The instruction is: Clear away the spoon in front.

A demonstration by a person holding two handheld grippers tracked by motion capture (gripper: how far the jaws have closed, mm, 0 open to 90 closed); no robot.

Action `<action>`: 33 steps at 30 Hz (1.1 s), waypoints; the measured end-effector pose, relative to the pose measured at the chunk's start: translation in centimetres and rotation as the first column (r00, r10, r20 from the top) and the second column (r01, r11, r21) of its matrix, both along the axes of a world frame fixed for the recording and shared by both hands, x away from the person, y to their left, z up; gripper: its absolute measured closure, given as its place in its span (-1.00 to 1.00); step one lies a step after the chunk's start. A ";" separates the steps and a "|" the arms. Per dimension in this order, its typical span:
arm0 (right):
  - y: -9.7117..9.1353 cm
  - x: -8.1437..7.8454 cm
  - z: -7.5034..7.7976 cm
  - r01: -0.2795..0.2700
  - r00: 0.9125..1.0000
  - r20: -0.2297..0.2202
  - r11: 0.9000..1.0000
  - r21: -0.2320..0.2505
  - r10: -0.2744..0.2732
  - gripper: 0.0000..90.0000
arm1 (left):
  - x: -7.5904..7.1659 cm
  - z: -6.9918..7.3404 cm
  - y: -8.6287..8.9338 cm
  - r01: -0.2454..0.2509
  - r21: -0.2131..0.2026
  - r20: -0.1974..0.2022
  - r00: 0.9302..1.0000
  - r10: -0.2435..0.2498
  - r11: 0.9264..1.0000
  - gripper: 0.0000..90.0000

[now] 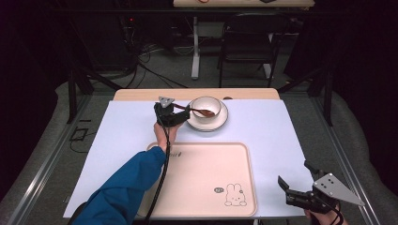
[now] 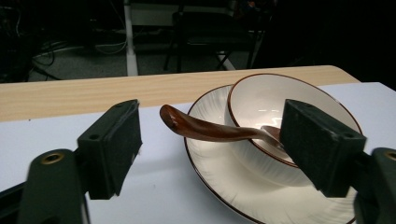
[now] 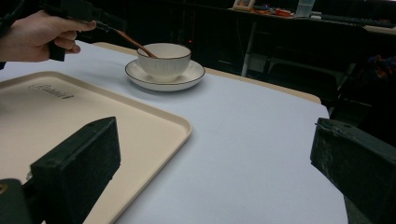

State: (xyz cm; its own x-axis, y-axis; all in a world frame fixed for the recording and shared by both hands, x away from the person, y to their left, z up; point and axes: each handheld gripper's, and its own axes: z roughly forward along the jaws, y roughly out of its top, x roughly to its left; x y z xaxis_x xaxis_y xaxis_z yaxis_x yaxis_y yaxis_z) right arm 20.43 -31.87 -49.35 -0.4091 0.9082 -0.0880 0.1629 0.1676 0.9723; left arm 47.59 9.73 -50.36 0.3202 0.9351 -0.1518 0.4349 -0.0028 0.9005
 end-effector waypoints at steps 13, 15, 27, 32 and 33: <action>0.0 0.0 0.0 0.000 1.000 -0.001 1.000 -0.001 0.000 -0.98 | 0.5 -0.8 -0.4 -0.039 -0.036 -0.024 0.999 0.038 0.999 0.06; 0.0 0.0 0.0 0.001 1.000 0.000 1.000 0.001 -0.001 -0.98 | 0.7 -1.0 -0.2 -0.048 -0.052 -0.025 0.999 0.046 0.998 0.15; 0.0 0.0 0.0 0.000 1.000 -0.001 1.000 0.000 0.000 -0.98 | 2.2 -1.0 0.7 -0.073 -0.067 -0.046 0.996 0.070 0.995 0.21; 0.0 0.0 0.0 -0.001 1.000 -0.002 1.000 0.000 0.001 -0.98 | 2.4 -1.0 0.8 -0.058 -0.089 -0.039 0.998 0.054 0.994 0.06; 0.0 0.0 0.0 -0.001 1.000 -0.003 1.000 -0.001 0.001 -0.98 | 2.5 -0.9 0.7 -0.062 -0.089 -0.031 0.998 0.059 0.994 0.01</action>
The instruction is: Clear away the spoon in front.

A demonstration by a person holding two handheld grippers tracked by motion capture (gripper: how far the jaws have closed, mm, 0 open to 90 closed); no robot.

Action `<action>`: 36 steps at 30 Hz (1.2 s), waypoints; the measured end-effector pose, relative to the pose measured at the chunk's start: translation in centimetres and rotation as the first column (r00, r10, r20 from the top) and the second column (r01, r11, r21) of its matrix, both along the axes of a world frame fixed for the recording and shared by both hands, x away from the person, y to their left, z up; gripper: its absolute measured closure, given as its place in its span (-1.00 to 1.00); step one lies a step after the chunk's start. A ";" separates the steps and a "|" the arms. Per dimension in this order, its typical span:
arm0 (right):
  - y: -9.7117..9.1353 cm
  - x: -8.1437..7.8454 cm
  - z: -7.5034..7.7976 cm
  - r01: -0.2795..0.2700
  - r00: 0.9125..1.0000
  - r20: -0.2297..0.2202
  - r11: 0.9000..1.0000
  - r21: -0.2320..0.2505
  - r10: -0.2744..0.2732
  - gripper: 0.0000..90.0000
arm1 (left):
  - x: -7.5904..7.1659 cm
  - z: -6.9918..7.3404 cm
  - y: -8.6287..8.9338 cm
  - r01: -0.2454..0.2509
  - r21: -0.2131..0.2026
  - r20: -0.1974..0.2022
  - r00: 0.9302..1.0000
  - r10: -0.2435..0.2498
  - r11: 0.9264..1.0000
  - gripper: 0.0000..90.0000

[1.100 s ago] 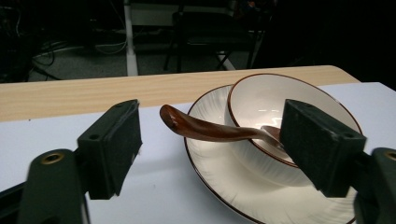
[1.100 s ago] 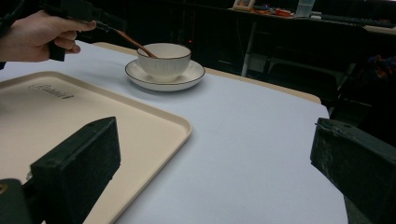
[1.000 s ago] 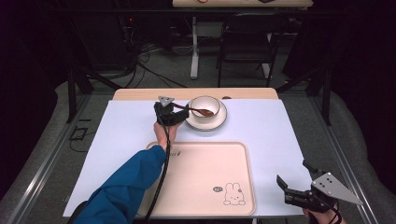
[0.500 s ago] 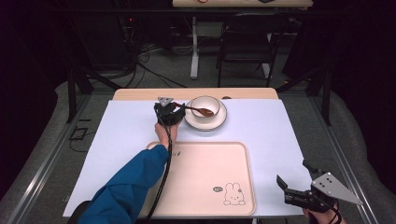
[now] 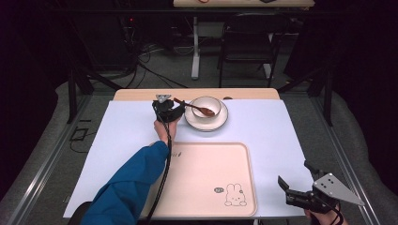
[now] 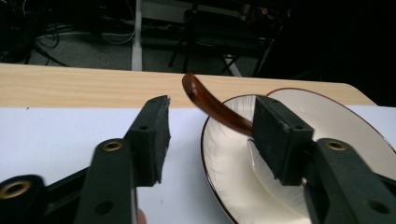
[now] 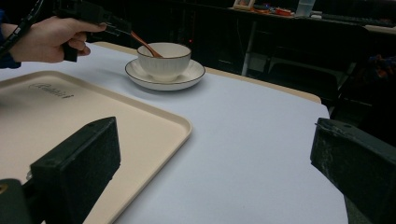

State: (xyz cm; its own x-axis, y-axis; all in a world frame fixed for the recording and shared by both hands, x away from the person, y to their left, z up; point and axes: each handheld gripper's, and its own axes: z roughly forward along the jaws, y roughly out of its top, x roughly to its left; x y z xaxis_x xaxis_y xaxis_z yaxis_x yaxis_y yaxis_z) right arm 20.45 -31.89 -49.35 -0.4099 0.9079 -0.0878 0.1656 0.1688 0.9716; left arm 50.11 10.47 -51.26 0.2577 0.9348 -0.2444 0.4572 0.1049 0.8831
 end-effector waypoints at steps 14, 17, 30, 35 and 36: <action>0.0 0.0 0.0 0.001 1.000 0.001 1.000 0.006 -0.001 -0.98 | 0.8 -0.7 -0.7 -0.023 -0.014 0.014 1.000 0.023 1.000 0.04; 0.0 0.0 0.0 0.000 1.000 0.001 1.000 0.003 0.000 -0.98 | 0.9 -0.7 -0.7 -0.017 -0.024 0.006 1.000 0.018 1.000 0.10; 0.0 0.0 0.0 -0.001 1.000 0.001 1.000 0.006 0.001 -0.99 | 0.8 -0.4 -0.9 -0.020 -0.017 0.036 0.999 0.020 1.000 0.39; 0.0 0.0 0.0 0.000 1.000 0.001 1.000 0.007 0.000 -0.99 | 0.7 0.0 -0.8 -0.010 -0.013 0.050 0.999 0.011 1.000 0.44; 0.0 0.0 0.0 0.000 1.000 0.001 1.000 0.006 0.000 -0.99 | 0.7 0.1 -0.8 -0.008 -0.012 0.056 0.998 0.009 1.000 0.45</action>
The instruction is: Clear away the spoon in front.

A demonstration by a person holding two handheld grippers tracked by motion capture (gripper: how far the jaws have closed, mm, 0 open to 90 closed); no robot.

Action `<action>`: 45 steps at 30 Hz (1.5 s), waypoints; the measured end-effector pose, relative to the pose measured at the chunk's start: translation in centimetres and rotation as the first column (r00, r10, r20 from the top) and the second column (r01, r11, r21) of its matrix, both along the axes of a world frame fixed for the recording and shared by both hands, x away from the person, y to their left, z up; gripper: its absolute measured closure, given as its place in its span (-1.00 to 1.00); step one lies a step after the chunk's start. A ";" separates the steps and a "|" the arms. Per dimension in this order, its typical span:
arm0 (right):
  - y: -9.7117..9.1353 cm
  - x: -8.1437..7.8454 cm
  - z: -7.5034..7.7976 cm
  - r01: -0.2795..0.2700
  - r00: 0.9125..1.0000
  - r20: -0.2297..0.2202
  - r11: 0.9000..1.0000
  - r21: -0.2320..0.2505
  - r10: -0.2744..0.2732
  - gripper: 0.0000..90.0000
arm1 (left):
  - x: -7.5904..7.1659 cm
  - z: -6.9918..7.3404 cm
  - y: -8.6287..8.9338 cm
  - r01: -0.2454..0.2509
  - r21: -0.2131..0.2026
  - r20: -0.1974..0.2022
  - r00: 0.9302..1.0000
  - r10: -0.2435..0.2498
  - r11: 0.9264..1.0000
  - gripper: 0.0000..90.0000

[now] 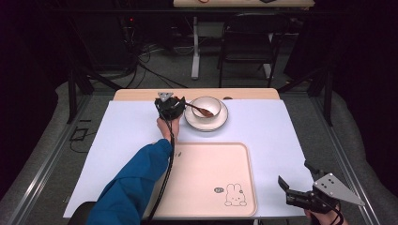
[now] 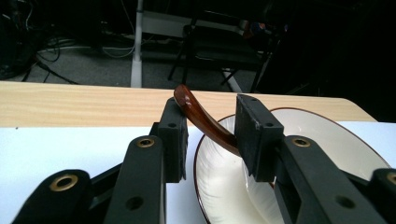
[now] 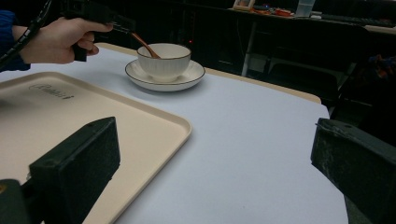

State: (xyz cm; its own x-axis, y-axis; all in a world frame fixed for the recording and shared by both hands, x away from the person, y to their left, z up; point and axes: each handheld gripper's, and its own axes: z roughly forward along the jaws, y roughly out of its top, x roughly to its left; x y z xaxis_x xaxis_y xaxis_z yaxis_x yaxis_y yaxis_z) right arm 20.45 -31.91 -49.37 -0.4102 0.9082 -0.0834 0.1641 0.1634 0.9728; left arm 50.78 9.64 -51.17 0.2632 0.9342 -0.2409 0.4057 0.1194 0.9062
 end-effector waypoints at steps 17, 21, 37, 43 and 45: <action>0.0 0.0 0.0 0.003 1.000 0.001 1.000 -0.001 -0.003 -0.99 | -0.4 1.7 0.3 0.071 -0.073 0.016 0.997 -0.070 0.995 0.67; 0.0 0.0 0.0 0.003 1.000 0.000 1.000 0.001 -0.003 -0.99 | -0.3 2.1 0.4 0.106 -0.078 0.011 0.994 -0.106 0.991 0.71; 0.0 0.0 0.0 0.002 1.000 0.002 1.000 0.000 -0.002 -0.99 | -0.6 3.8 0.2 0.230 -0.081 0.062 0.972 -0.225 0.970 0.87; 0.0 0.0 0.0 0.001 1.000 0.001 1.000 -0.002 -0.001 -0.99 | -0.6 4.7 0.8 0.233 -0.078 0.073 0.971 -0.228 0.969 0.87; 0.0 0.0 0.0 0.001 1.000 0.000 1.000 -0.002 -0.001 -0.99 | -0.6 5.3 1.1 0.239 -0.075 0.078 0.969 -0.234 0.968 0.87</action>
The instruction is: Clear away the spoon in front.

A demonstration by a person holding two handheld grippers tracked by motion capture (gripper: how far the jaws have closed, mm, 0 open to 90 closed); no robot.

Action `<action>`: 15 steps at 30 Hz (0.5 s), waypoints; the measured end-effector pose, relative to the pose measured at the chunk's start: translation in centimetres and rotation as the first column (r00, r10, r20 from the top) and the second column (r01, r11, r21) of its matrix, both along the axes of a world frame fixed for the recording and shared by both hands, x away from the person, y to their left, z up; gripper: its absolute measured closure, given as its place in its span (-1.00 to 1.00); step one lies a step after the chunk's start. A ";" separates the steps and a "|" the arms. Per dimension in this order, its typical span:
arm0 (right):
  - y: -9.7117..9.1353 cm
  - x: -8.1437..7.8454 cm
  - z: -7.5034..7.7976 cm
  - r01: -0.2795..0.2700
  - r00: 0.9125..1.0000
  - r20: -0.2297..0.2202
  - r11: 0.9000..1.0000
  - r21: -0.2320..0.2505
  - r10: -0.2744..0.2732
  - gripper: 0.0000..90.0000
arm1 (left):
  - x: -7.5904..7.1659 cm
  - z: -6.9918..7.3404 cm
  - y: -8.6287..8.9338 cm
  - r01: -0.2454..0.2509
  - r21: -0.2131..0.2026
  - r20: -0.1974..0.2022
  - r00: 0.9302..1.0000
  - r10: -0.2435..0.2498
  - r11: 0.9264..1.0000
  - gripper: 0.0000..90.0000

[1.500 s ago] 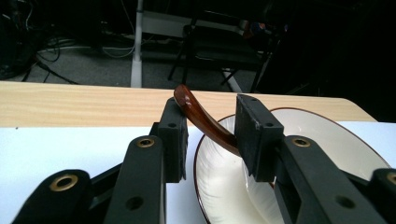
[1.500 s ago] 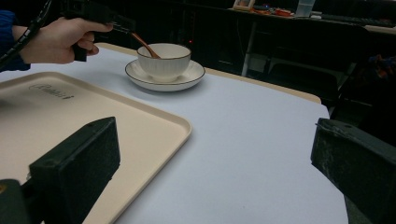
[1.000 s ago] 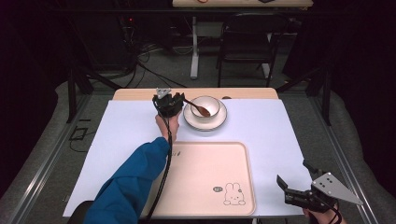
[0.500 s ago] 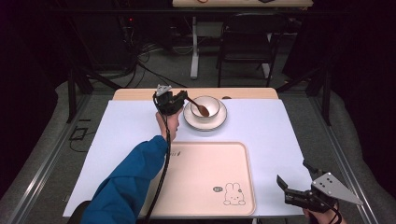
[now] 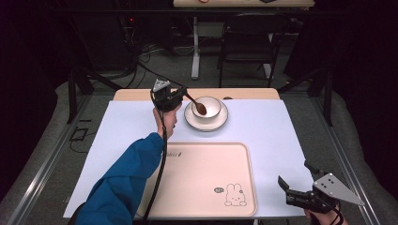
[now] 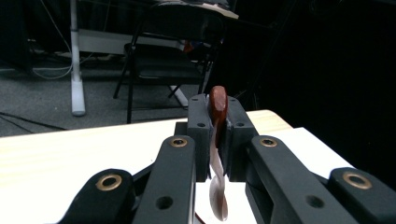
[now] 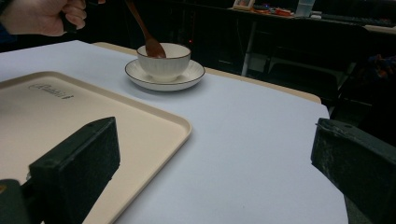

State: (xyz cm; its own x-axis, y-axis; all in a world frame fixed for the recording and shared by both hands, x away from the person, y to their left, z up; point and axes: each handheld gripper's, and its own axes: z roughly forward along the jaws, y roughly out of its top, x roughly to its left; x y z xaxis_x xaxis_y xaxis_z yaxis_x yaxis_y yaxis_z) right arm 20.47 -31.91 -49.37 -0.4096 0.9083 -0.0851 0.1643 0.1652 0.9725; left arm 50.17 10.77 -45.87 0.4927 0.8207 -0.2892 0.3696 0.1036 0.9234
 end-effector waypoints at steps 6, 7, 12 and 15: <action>0.0 0.0 0.0 0.001 1.000 0.000 1.000 0.005 -0.001 -0.99 | -0.4 1.9 1.1 0.014 0.005 0.025 1.000 -0.015 1.000 0.87; 0.0 0.0 0.0 0.001 1.000 0.000 1.000 0.005 -0.001 -0.99 | -0.4 1.9 1.1 0.014 0.005 0.025 1.000 -0.015 1.000 0.87; 0.0 0.0 0.0 0.001 1.000 0.002 1.000 0.002 -0.001 -0.99 | -0.7 3.1 2.3 0.038 0.013 0.034 0.999 -0.038 0.999 0.87; 0.0 0.0 0.0 0.001 1.000 0.001 1.000 -0.001 -0.001 -0.99 | -1.0 3.8 3.2 0.047 0.011 0.034 0.998 -0.047 0.999 0.87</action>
State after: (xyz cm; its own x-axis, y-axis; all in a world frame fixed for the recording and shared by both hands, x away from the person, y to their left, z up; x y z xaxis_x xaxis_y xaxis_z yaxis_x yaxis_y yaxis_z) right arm 20.46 -31.90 -49.37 -0.4087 0.9085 -0.0868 0.1631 0.1663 0.9725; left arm 49.17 13.93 -42.12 0.5402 0.7993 -0.2632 0.3417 0.0775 0.9366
